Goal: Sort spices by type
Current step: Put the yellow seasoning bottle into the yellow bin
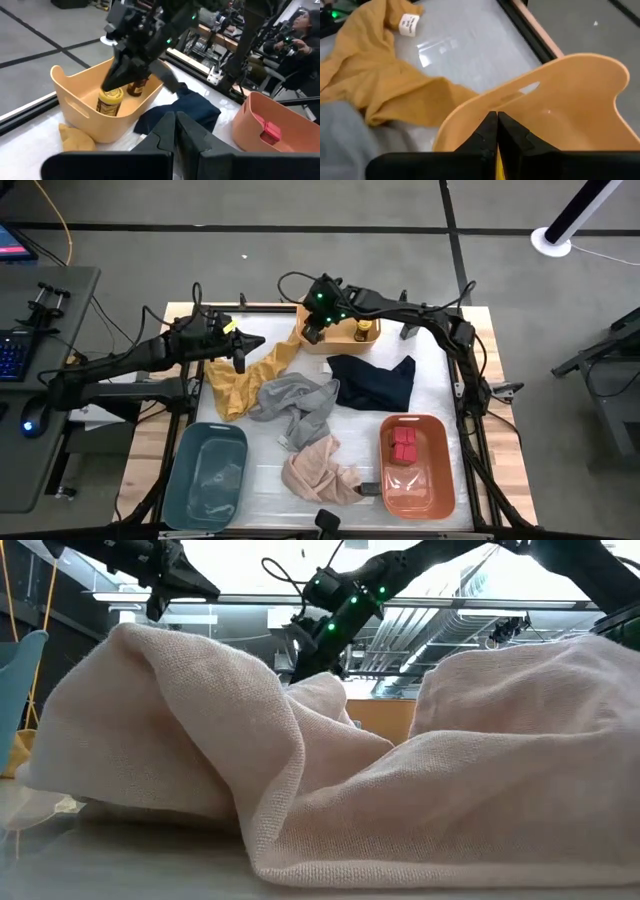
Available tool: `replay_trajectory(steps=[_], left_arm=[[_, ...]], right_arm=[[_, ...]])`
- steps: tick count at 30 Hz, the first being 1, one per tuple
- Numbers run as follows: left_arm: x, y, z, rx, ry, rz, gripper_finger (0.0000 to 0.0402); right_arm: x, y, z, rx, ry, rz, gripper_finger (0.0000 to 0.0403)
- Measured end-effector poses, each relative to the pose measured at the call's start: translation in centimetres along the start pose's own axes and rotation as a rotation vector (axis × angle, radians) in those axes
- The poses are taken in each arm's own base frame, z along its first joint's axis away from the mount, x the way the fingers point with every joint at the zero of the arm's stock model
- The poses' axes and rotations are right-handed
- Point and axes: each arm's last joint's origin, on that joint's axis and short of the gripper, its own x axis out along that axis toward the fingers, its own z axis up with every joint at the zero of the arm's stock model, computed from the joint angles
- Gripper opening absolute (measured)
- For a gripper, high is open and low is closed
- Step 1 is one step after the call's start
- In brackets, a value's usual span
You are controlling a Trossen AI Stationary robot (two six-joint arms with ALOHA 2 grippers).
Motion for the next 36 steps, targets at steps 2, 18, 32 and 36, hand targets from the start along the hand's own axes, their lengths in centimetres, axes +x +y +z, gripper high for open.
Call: replay_trajectory(steps=[2, 18, 32, 36], left_arm=[[0.0, 0.0, 0.0, 0.001, 0.0, 0.0, 0.0], [0.0, 0.0, 0.0, 0.009, 0.003, -0.004, 0.0], [0.0, 0.0, 0.0, 0.028, 0.002, 0.001, 0.0], [0.0, 0.0, 0.0, 0.033, 0.001, 0.004, 0.0]], right_arm=[[0.4, 0.0, 0.1, -0.002, -0.022, 0.0, 0.0001], [3.2, -0.6, -1.2, 0.043, 0.023, -0.099, 0.0], [2.6, -0.8, -2.4, -0.11, 0.174, -0.193, 0.0], [2.2, -1.0, -2.6, -0.158, 0.214, -0.23, 0.0]])
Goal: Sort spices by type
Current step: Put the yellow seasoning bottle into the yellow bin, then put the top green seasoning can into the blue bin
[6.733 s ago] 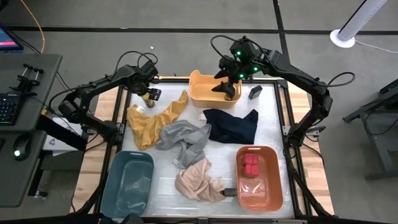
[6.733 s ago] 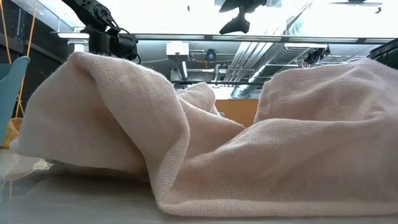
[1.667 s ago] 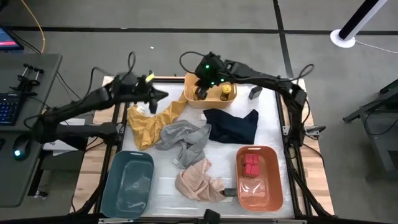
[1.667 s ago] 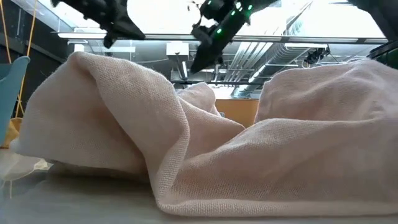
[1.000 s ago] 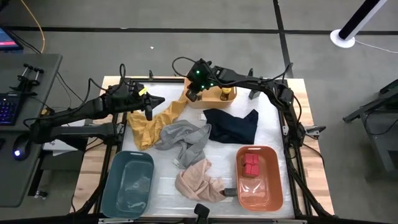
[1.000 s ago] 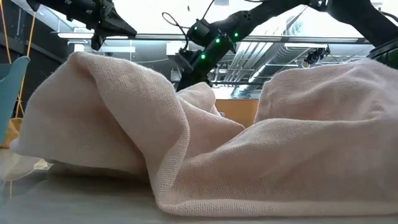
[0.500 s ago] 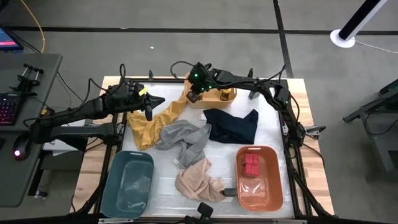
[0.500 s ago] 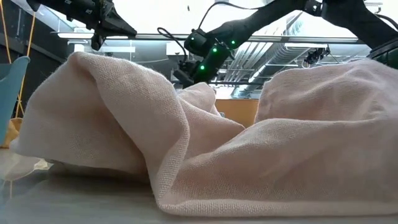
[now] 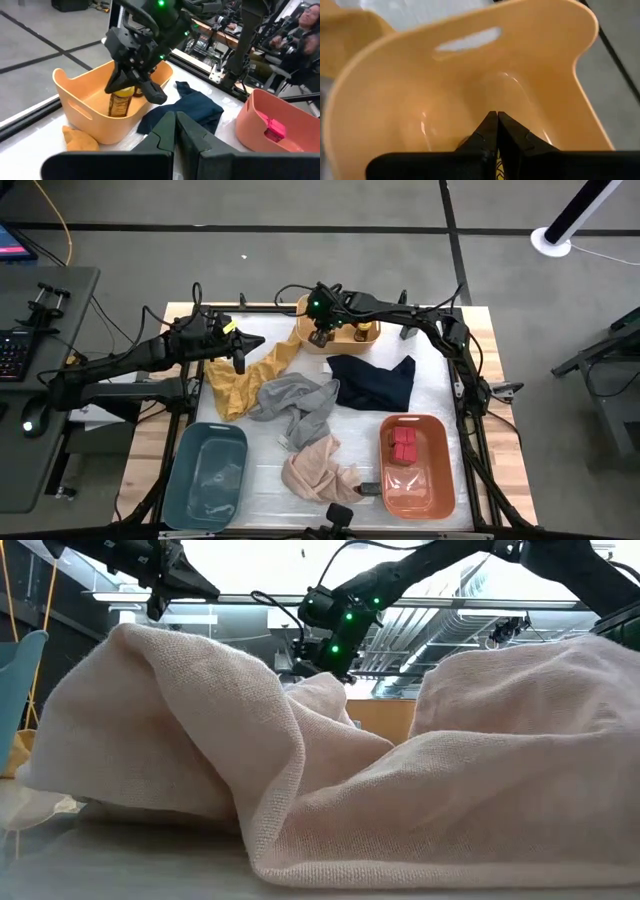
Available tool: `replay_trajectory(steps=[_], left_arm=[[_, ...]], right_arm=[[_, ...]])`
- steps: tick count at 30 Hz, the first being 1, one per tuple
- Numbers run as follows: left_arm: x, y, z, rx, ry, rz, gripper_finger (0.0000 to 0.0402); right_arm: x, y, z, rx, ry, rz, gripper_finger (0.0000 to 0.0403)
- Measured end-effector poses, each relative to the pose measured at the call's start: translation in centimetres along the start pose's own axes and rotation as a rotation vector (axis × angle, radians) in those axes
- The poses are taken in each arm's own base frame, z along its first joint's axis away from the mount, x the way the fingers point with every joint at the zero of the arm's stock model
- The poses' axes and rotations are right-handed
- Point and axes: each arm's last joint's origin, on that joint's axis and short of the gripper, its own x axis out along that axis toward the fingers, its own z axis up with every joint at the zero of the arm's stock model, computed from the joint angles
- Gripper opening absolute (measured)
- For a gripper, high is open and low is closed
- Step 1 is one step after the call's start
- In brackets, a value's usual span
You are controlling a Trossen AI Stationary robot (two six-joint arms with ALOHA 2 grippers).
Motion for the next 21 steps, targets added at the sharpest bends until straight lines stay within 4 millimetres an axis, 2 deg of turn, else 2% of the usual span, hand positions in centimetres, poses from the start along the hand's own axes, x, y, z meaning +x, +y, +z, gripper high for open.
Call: replay_trajectory(steps=[8, 14, 21], left_arm=[[0.0, 0.1, 0.0, 0.022, -0.009, 0.028, 0.0], [0.0, 0.2, 0.1, 0.031, -0.016, 0.052, 0.0], [0.0, 0.2, 0.1, 0.038, -0.017, 0.054, 0.0]], right_arm=[[-1.6, -1.8, -0.9, -0.061, 0.092, -0.074, 0.0], [-1.8, -3.1, -2.1, -0.067, 0.21, -0.085, 0.0], [-1.8, -4.0, -2.1, -0.049, 0.194, -0.107, 0.0]])
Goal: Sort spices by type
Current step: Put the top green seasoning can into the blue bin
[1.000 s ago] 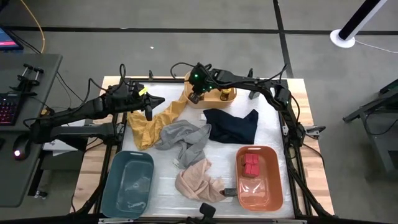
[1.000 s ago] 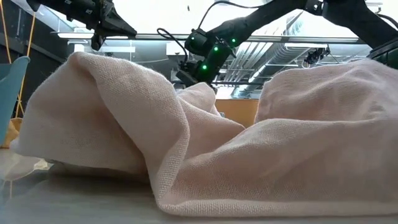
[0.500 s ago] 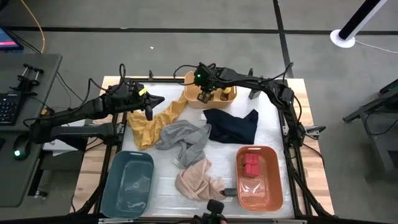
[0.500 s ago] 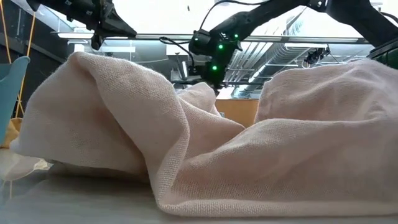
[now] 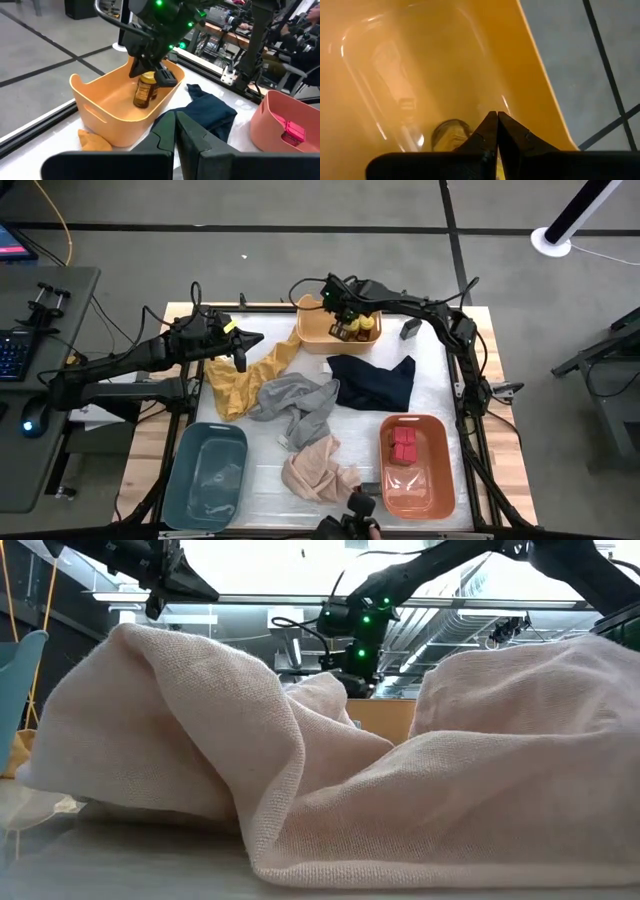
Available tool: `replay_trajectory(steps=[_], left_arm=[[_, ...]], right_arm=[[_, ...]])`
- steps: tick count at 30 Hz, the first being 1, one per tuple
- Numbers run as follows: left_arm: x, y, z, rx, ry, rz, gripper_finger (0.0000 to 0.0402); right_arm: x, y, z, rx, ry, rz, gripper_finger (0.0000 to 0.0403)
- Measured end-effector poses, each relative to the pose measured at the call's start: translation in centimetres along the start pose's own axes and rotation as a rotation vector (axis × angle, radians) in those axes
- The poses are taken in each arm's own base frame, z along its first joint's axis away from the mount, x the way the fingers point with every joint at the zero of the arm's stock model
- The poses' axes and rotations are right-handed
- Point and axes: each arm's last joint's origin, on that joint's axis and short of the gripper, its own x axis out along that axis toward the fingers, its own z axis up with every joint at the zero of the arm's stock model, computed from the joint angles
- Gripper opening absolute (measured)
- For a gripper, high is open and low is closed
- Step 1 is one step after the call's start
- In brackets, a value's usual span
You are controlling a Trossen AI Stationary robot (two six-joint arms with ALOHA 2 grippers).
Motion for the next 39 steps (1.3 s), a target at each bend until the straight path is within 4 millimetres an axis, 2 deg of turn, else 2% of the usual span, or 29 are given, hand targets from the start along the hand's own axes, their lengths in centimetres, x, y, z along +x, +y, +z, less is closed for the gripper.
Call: replay_trajectory(steps=[4, 11, 16, 21, 25, 31, 35, 39], left_arm=[[0.0, 0.0, 0.0, 0.0, 0.0, 0.0, 0.0], [0.0, 0.0, 0.1, 0.017, -0.007, 0.004, 0.0], [0.0, -0.1, 0.3, -0.003, -0.033, -0.012, 0.0], [0.0, -0.3, 0.5, -0.003, -0.044, -0.068, 0.0], [-0.1, -0.6, 0.6, 0.0, -0.038, -0.149, 0.0], [-0.2, -1.2, 1.0, 0.025, -0.065, -0.302, 0.0], [0.0, -1.5, 1.2, 0.024, -0.187, -0.404, 0.0], [0.4, -1.3, 0.4, -0.015, -0.255, -0.437, 0.0]], right_arm=[[-0.4, -0.2, 0.3, -0.011, -0.041, -0.008, 0.0], [-4.9, -1.6, 1.2, 0.061, -0.225, -0.014, 0.0], [-8.4, -3.0, 0.8, 0.117, -0.33, 0.095, 0.0], [-11.1, -2.8, 0.4, 0.111, -0.406, 0.268, 0.0], [-12.8, -1.4, 0.0, 0.087, -0.422, 0.446, 0.0], [-14.0, 3.2, -0.5, -0.042, -0.34, 0.658, 0.0], [-14.7, 5.8, -0.9, -0.076, -0.281, 0.701, 0.0], [-15.4, 7.9, -1.8, -0.059, -0.18, 0.711, 0.0]])
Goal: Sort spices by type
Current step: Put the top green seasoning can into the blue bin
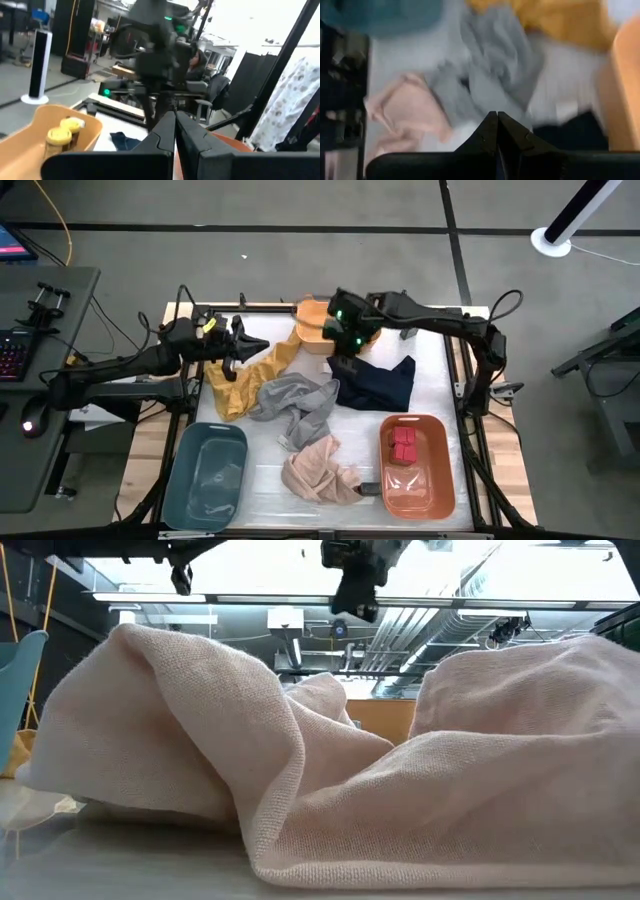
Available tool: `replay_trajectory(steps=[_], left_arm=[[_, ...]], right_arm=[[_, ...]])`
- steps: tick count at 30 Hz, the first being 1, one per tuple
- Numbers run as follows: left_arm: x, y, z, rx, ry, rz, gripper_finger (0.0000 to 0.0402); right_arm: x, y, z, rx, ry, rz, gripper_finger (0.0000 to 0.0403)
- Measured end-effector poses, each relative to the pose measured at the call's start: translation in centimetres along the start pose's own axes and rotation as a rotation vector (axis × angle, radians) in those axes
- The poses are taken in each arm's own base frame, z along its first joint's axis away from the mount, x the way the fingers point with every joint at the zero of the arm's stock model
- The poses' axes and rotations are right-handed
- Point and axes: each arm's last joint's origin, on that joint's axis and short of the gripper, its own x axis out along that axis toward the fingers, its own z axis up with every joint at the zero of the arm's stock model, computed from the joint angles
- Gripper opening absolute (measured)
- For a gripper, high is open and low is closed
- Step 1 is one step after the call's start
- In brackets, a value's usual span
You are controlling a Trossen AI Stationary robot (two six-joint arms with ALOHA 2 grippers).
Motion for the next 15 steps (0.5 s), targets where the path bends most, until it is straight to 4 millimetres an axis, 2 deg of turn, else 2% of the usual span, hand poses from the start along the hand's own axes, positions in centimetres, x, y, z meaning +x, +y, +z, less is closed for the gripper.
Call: replay_trajectory(steps=[2, 5, 11, 15], left_arm=[[0.0, 0.2, -0.6, -0.02, 0.024, 0.009, 0.0], [-0.1, 0.3, -1.2, -0.033, 0.073, 0.013, 0.0], [-0.5, 0.3, -1.5, -0.068, 0.106, 0.022, 0.0], [-0.7, 0.1, -1.2, -0.067, 0.083, 0.014, 0.0]], right_arm=[[-0.2, 0.6, -0.8, 0.021, 0.071, -0.071, 0.0], [-2.6, 0.9, -1.8, 0.041, 0.099, -0.189, 0.0], [-10.7, 0.1, -4.7, 0.2, 0.01, -0.452, 0.0], [-15.5, -0.2, -7.5, 0.4, -0.057, -0.662, 0.0]])
